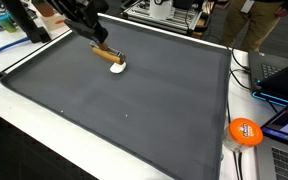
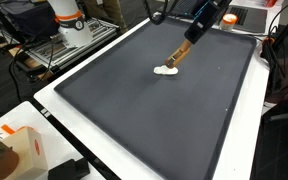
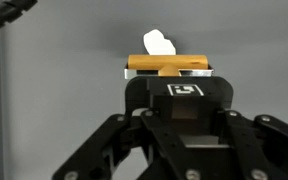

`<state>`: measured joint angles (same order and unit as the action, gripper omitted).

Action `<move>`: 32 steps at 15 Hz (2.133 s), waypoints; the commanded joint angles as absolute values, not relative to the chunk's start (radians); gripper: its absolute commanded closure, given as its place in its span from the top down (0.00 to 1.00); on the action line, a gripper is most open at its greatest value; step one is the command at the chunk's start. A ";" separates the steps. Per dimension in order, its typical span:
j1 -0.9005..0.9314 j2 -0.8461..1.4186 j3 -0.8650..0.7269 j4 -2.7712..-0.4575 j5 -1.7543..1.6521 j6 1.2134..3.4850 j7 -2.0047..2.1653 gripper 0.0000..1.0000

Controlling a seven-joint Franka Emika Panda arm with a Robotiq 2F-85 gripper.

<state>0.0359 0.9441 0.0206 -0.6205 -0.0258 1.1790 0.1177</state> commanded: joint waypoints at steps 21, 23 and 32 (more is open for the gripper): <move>0.058 0.875 0.031 -0.653 -0.006 1.206 0.127 0.22; 0.060 0.865 0.031 -0.656 -0.008 1.238 0.124 0.22; 0.076 0.809 0.029 -0.681 -0.012 1.316 0.122 0.22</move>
